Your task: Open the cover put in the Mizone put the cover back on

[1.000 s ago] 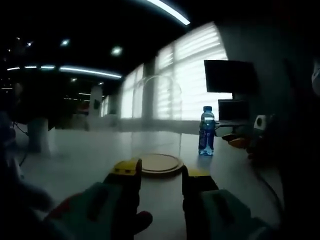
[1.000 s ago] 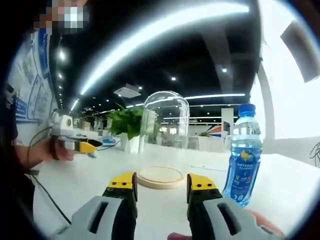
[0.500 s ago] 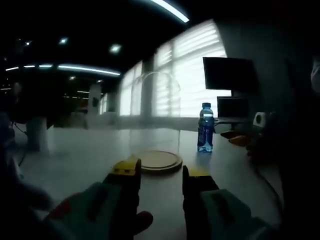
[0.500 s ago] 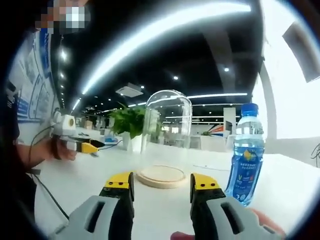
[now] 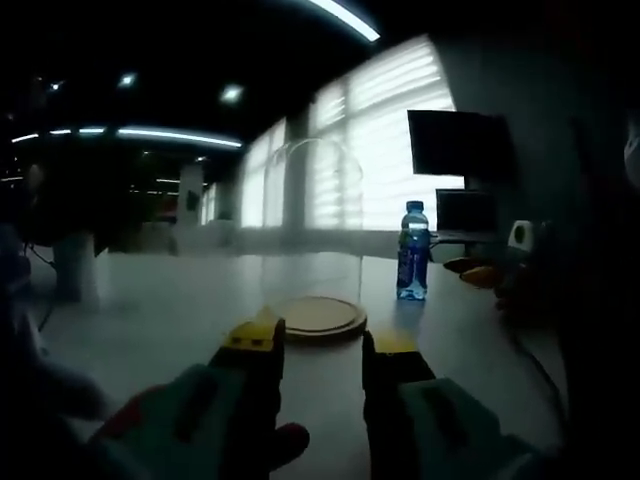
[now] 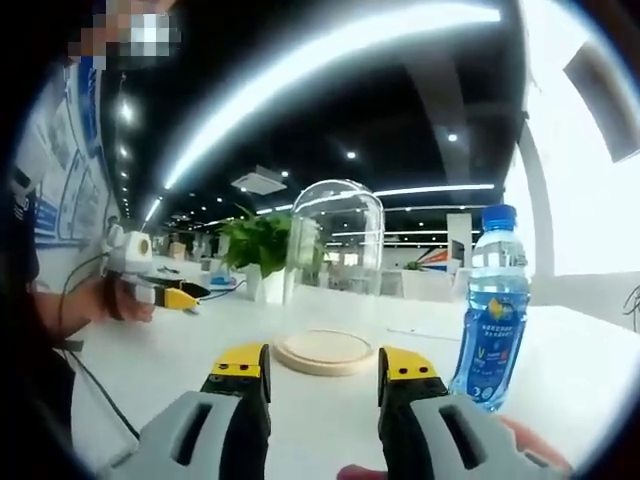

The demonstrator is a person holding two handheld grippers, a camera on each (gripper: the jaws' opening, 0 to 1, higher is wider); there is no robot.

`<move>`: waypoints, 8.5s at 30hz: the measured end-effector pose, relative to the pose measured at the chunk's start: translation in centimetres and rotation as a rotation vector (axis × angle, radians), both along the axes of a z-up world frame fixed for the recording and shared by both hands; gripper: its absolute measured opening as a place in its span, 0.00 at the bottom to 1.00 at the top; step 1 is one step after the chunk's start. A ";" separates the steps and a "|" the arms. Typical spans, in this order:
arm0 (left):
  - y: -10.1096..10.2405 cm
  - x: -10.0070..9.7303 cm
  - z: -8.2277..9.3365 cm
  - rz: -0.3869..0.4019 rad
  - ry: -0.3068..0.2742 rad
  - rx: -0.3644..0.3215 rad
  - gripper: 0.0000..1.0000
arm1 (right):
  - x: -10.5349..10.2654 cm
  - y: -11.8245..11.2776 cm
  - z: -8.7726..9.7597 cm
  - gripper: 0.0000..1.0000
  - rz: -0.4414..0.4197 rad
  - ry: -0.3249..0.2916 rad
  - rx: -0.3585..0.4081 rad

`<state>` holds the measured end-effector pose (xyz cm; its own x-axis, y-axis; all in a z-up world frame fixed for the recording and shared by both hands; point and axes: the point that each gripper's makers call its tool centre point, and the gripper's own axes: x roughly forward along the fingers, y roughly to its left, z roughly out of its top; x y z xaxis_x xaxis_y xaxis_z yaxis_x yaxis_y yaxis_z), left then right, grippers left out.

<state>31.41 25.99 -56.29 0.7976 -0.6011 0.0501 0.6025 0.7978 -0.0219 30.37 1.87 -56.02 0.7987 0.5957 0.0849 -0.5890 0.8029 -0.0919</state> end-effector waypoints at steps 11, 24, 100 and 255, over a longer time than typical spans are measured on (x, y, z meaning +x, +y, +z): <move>0.2 0.1 0.5 0.002 -0.002 -0.030 0.24 | 0.1 0.1 -0.4 0.37 0.010 0.024 0.004; 0.0 0.1 0.2 -0.001 0.006 -0.018 0.24 | 0.2 -0.5 0.2 0.37 0.001 0.017 0.034; -1.3 6.0 4.6 -0.079 0.025 0.025 0.25 | 5.3 2.0 3.3 0.39 0.044 0.072 -0.014; -4.8 13.8 16.4 -0.427 -0.048 -0.163 0.21 | 14.8 7.9 11.6 0.62 0.441 0.119 -0.089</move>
